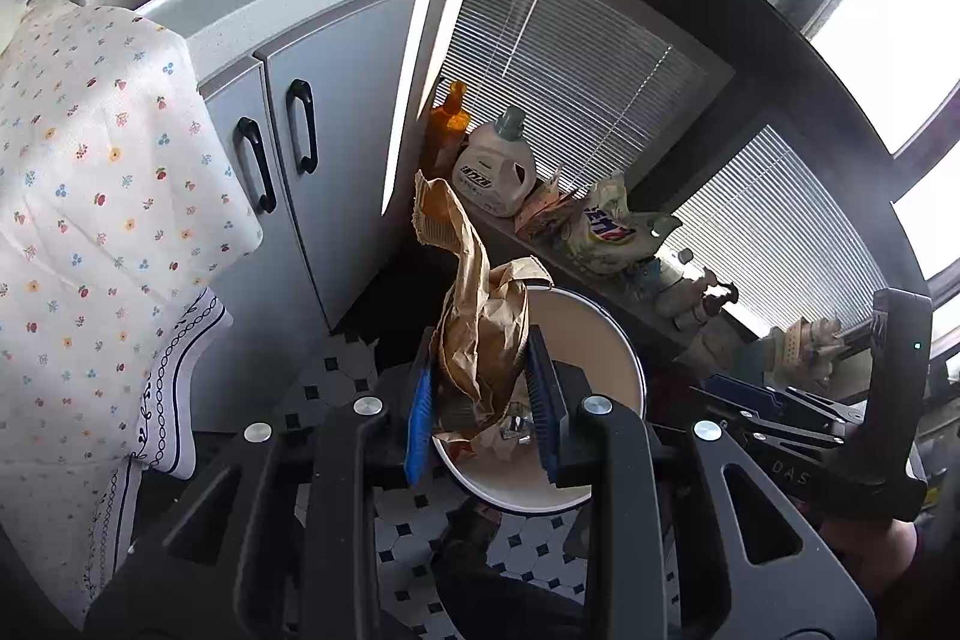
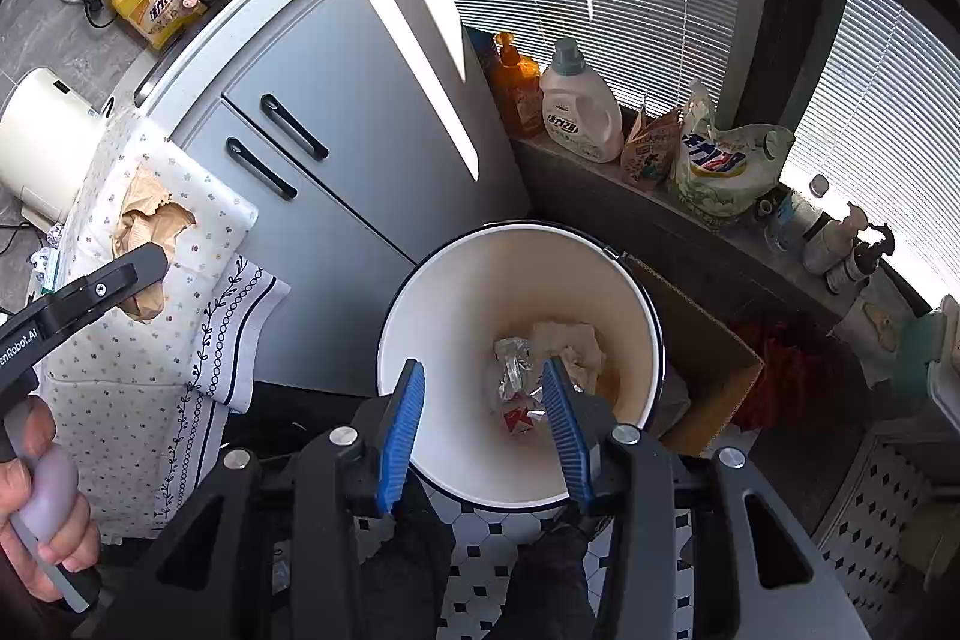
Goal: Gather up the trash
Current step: 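Open the left tool to drop the brown paper into the bucket, then bring both tools back to the table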
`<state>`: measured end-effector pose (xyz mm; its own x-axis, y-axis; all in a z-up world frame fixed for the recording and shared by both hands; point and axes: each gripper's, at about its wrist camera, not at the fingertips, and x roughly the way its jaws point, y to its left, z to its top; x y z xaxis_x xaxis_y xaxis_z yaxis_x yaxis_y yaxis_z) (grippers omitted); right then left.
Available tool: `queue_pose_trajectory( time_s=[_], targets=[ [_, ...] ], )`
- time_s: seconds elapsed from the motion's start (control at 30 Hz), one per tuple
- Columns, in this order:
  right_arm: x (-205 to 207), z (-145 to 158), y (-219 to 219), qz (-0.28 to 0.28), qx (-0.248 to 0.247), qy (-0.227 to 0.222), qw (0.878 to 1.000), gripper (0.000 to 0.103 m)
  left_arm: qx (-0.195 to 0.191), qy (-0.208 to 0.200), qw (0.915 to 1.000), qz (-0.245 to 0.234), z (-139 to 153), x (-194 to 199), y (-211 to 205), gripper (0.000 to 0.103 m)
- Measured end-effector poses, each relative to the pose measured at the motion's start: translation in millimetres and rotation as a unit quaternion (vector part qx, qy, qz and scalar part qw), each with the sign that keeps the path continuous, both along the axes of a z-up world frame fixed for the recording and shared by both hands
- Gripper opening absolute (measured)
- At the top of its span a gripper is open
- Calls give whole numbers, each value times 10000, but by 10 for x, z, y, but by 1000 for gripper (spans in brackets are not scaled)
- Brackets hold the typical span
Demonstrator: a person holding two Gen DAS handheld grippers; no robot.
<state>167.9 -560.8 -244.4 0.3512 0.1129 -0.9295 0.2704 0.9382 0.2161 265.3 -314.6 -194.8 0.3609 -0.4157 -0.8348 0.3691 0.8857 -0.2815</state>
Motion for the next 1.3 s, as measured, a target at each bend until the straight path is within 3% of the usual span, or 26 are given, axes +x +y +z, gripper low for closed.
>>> queue_pose_trajectory(
  time_s=[0.27, 0.33, 0.47, 0.7, 0.9, 0.97, 1.03, 1.3],
  targets=[
    [-319, 298, -334, -532, -199, -166, 9982, 42, -142, 167, 9981, -571, -68, -48, -376, 31],
    [-394, 359, -391, -646, -242, -199, 9974, 42, -218, 211, 9969, -721, -73, -76, -475, 35],
    [-495, 452, -475, -801, -311, -270, 9959, 42, -374, 298, 9942, -964, -81, -127, -623, 58],
    [-472, 511, -431, -799, -320, -342, 9957, 42, -564, 353, 9919, -1085, -20, -134, -593, 74],
    [-285, 551, -206, -564, -265, -445, 9971, 43, -495, 200, 9963, -679, 90, -51, -221, 74],
    [-201, 581, -92, -465, -267, -505, 9973, 48, -465, 128, 9978, -446, 144, -2, -19, 76],
    [-118, 628, 42, -381, -261, -596, 9972, 62, -418, 15, 9989, -195, 223, 46, 198, 79],
    [278, 852, 695, 90, -208, -931, 9954, 82, -301, -474, 9958, 725, 580, 161, 1152, 91]
  ],
)
